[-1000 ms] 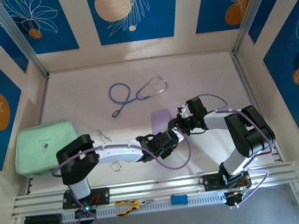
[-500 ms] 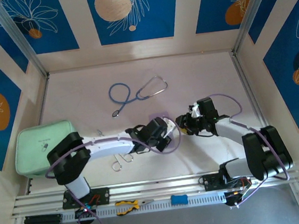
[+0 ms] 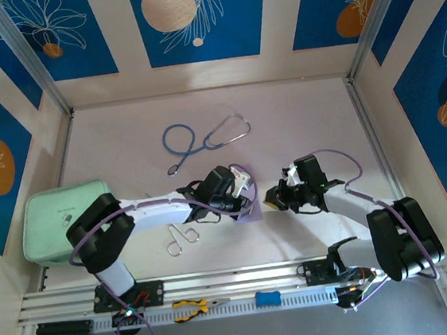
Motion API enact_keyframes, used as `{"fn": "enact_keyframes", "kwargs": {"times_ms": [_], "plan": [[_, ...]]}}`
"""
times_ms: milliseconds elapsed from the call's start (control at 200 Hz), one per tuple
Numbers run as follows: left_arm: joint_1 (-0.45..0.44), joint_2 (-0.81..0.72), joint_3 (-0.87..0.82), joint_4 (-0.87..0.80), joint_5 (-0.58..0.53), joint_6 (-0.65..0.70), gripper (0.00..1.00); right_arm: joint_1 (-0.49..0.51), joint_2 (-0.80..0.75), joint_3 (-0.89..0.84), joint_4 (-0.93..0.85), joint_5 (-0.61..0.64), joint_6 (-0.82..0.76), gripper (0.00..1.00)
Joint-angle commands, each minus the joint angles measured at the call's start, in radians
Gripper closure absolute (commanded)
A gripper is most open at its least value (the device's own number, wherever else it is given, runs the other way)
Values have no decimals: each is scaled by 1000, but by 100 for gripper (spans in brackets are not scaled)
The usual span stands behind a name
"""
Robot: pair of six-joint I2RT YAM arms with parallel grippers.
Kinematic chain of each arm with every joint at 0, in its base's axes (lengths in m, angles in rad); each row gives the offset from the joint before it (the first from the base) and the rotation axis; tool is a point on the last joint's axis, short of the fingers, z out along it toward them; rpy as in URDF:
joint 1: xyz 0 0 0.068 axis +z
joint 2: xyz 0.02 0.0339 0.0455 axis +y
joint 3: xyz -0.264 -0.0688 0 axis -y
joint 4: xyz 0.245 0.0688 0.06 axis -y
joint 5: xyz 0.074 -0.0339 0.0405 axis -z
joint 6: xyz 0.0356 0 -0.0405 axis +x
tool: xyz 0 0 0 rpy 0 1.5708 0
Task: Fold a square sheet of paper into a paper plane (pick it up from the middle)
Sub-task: Fold the triangle a second time at the center of the table.
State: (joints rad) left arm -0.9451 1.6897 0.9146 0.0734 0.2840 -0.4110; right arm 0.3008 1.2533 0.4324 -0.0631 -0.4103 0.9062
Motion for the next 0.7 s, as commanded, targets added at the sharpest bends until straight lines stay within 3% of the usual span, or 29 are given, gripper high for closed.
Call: {"fn": "enact_keyframes", "kwargs": {"times_ms": [0,435,695], "plan": [[12,-5,-15,23,27,-22,100,37,3,-10,23,-36,16,94],[14,4,-18,32,29,-30,100,116,72,-7,89,15,53,98],[15,18,1,9,38,-24,89,115,83,-9,156,-30,61,98]]}}
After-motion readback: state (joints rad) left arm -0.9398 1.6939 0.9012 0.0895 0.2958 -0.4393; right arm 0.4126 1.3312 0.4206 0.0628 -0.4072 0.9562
